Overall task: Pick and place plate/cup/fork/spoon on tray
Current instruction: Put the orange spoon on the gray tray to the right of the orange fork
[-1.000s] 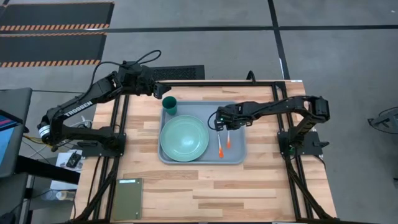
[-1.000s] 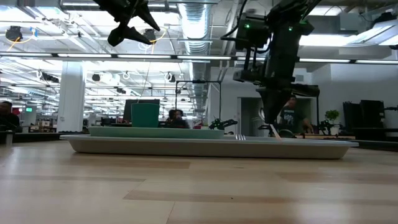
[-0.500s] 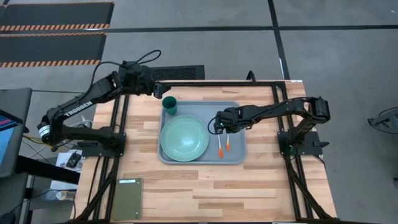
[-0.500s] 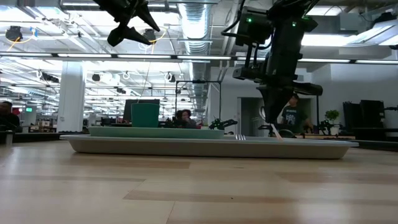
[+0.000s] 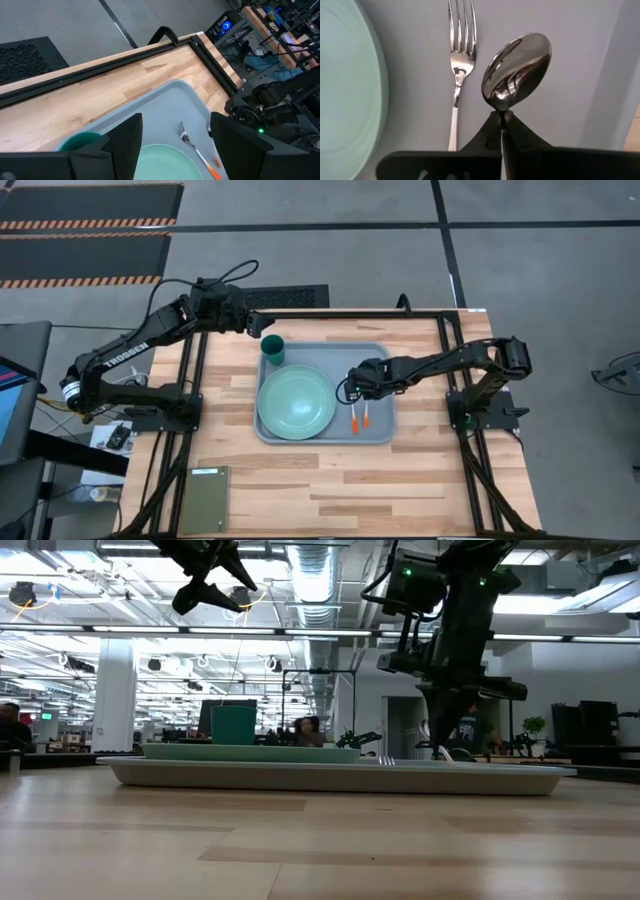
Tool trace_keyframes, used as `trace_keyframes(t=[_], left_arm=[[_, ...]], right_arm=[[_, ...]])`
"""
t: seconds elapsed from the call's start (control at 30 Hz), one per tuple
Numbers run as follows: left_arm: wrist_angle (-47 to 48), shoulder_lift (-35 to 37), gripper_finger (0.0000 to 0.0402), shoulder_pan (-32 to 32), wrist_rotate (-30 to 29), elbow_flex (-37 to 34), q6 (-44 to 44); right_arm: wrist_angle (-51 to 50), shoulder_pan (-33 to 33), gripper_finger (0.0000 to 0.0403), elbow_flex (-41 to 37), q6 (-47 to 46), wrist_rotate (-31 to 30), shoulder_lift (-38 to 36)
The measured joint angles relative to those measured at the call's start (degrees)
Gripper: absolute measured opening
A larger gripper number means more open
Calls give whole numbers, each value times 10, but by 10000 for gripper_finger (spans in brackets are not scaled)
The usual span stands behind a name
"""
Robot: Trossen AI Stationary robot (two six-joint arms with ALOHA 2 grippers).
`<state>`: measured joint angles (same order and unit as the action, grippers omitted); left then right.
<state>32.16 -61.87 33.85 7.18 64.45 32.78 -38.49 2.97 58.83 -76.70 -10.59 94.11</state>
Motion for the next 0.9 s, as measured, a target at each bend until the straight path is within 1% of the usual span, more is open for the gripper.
trace_keyframes(t=[0.17, 0.33, 0.57, 0.77, 0.9], left_arm=[[0, 0, 220, 0, 0, 0, 0], [0, 0, 220, 0, -1, 0, 0], [0, 0, 220, 0, -1, 0, 0], [0, 0, 220, 0, -1, 0, 0], [0, 0, 220, 0, -1, 0, 0]], right_arm=[[7, -5, 8, -1, -2, 0, 17], [27, -8, 8, -1, 6, 14, 41], [27, 1, 8, 0, 6, 17, 41], [22, 0, 8, 0, 6, 33, 46], [21, 0, 16, 0, 6, 34, 46]])
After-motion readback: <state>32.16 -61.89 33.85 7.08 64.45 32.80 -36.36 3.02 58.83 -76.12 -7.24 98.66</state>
